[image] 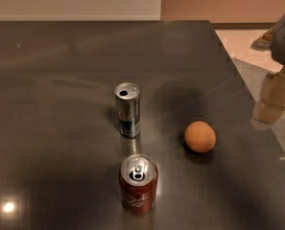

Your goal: Move redbull can near coke can

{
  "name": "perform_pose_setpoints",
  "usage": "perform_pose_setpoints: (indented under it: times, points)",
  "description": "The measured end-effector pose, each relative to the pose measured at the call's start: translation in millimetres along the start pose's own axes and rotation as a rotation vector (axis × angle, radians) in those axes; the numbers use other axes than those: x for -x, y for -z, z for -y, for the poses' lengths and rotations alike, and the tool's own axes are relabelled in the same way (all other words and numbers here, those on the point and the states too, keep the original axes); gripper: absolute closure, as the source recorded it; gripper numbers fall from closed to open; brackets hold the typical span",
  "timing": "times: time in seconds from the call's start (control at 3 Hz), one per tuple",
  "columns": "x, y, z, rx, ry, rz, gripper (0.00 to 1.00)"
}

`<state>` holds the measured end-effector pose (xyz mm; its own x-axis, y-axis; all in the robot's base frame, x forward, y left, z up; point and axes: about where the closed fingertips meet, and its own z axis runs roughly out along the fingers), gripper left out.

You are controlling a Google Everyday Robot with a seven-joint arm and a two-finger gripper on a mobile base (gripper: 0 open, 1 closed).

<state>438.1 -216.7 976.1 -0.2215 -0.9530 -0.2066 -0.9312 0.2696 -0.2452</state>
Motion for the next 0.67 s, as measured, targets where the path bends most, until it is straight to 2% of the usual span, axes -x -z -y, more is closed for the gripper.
perform_pose_setpoints:
  times: [0.33,0.67]
  points:
    - [0.0,0.0,0.0,0.0,0.0,0.0,0.0]
    - [11.0,-1.8,3.6,0.036,0.026,0.024,0.0]
